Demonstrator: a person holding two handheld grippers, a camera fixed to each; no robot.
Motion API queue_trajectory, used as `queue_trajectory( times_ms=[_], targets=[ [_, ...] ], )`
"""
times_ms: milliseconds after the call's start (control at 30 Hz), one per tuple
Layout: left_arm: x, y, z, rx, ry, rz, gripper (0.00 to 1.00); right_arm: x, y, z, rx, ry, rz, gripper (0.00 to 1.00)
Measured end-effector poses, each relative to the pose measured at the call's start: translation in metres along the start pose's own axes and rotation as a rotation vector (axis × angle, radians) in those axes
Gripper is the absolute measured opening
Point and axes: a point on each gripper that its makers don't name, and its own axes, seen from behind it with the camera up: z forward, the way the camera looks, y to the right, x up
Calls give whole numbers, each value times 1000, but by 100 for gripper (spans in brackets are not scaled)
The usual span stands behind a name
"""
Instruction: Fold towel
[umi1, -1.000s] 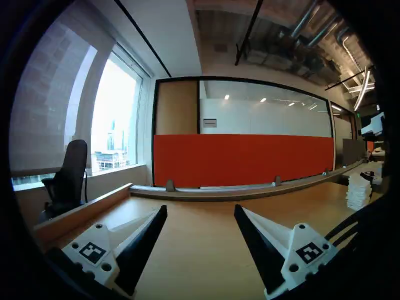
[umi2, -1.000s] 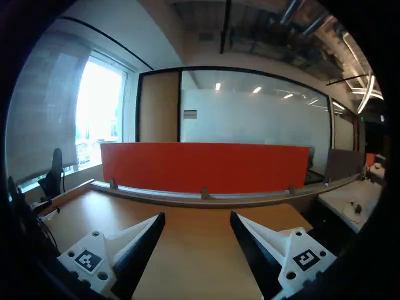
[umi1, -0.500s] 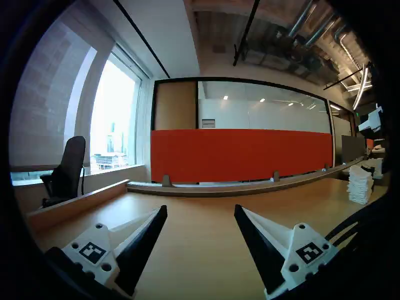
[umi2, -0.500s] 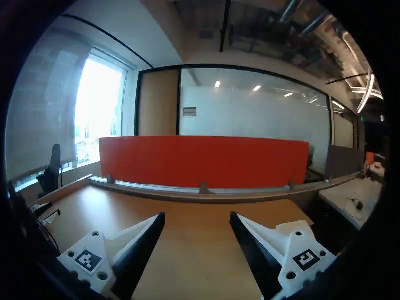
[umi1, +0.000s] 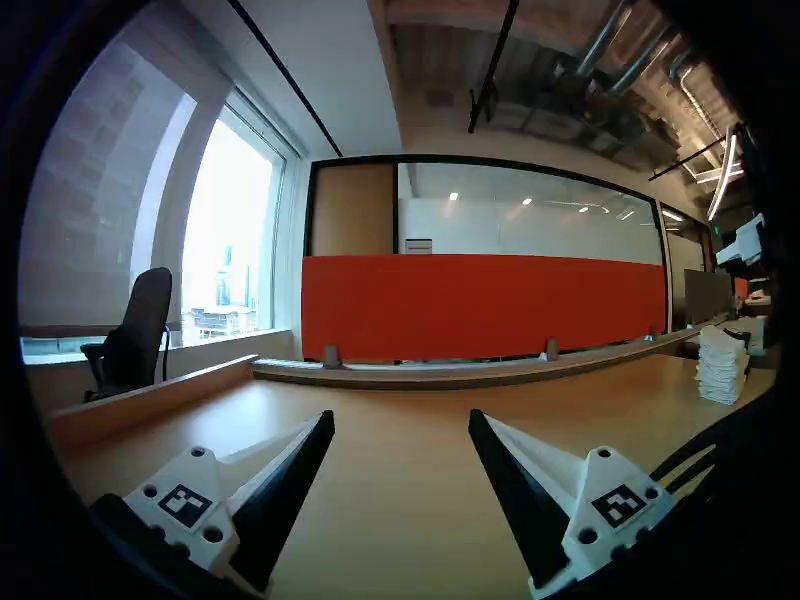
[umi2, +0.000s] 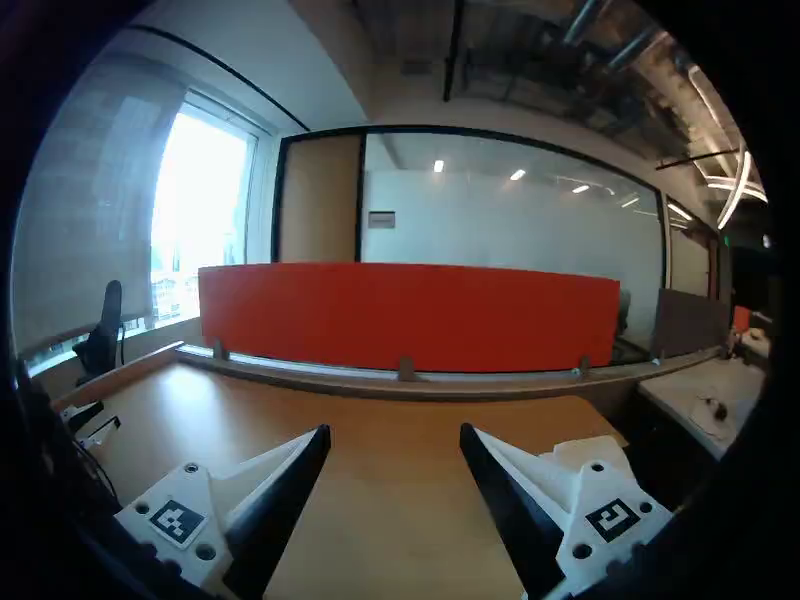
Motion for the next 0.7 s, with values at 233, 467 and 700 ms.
queue_trajectory(
  times_ms=[233,467,700],
  targets=[
    [-9,4,-3,3,-6,-1,100,-5,7,-3,-4,1,2,100],
    [-18,4,-4,8,-26,0,100,-9,14,-5,-12,2,6,100],
    [-25,3,-2,11,-49,6,100,-12,16,-7,-15,1,7,100]
  ],
)
